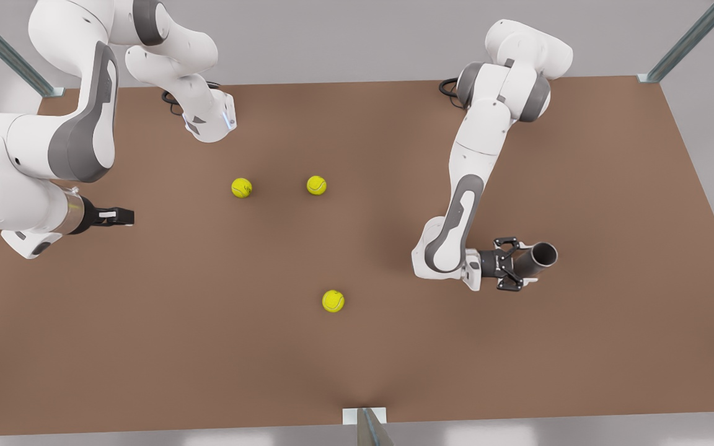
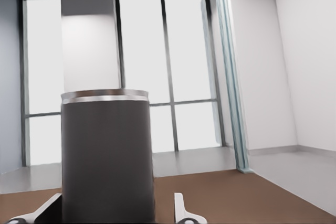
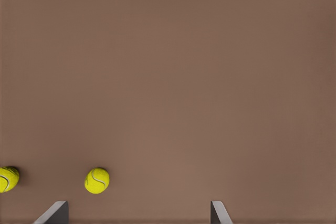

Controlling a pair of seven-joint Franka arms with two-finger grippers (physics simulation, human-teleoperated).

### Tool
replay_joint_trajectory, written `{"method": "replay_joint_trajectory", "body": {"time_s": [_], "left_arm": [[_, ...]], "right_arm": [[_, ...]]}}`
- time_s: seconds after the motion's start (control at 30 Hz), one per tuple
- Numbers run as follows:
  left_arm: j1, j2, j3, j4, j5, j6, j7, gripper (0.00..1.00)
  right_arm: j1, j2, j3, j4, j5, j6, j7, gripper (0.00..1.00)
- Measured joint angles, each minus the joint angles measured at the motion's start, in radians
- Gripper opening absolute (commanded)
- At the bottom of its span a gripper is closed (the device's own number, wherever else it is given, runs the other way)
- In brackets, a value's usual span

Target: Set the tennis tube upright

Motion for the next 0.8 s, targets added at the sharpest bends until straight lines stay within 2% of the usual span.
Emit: {"method": "replay_joint_trajectory", "body": {"time_s": [0.43, 0.6, 0.7, 0.8], "left_arm": [[-0.012, -0.006, -0.001, -0.001, -0.003, -0.003, 0.059, 1.00], [-0.131, -0.008, -0.007, 0.031, -0.100, -0.028, 0.083, 1.00], [-0.188, -0.040, -0.106, 0.106, -0.224, -0.064, 0.117, 1.00], [-0.180, -0.083, -0.203, 0.292, -0.380, -0.079, 0.190, 1.00]], "right_arm": [[-0.001, 0.000, -0.001, 0.000, 0.000, 0.000, -0.004, 1.00], [-0.001, 0.000, -0.002, 0.001, 0.001, 0.000, -0.008, 1.00], [-0.001, 0.000, -0.003, 0.001, 0.002, 0.000, -0.010, 1.00], [-0.001, 0.000, -0.003, 0.002, 0.002, 0.000, -0.012, 1.00]]}}
